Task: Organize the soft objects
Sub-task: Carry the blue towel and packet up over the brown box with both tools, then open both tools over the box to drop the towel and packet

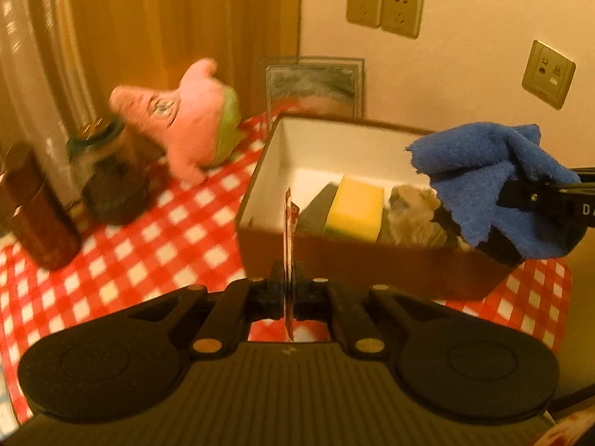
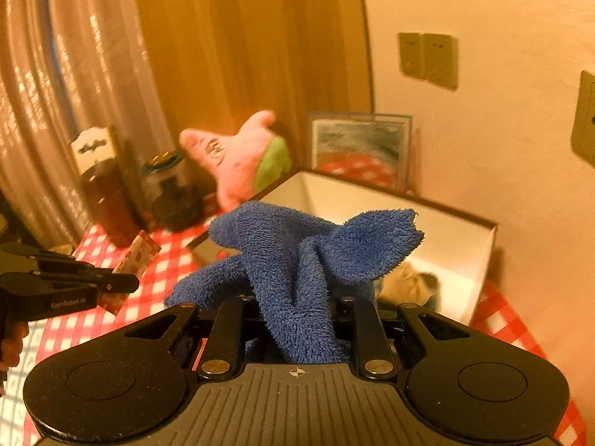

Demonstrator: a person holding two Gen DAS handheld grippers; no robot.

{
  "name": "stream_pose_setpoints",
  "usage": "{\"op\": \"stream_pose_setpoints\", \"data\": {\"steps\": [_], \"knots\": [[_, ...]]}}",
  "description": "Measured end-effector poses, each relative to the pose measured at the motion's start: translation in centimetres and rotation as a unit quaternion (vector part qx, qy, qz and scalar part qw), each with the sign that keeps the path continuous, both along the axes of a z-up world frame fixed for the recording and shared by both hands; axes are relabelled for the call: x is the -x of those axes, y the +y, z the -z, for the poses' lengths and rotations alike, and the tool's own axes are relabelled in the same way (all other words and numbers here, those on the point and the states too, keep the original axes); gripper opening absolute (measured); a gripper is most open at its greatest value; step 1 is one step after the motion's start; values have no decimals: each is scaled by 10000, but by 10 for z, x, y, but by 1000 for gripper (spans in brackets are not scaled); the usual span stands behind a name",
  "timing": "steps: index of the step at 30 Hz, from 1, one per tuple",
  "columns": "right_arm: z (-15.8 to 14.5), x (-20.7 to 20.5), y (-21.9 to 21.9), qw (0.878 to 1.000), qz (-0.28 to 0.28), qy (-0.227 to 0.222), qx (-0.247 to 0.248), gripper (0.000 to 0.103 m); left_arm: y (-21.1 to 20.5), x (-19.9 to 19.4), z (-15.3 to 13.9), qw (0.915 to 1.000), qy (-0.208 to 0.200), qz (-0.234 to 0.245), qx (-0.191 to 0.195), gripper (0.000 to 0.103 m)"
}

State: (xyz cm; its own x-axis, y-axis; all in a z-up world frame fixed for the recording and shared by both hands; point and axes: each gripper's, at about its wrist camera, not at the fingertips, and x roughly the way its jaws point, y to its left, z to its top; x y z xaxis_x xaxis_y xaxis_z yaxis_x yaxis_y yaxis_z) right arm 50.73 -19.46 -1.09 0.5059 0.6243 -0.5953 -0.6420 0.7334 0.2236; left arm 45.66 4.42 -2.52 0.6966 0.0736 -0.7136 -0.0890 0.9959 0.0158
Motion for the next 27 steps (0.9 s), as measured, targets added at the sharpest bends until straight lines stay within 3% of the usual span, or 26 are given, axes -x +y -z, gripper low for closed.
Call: {"op": "stream_pose_setpoints", "data": {"steps": [12,27], "knots": [[0,-66,6,9990,444,97,23,20,-20,-95,0,9990,90,411,-122,4],[34,-125,17,9972,597,413,166,20,-17,-183,38,9966,513,582,-264,4]]}}
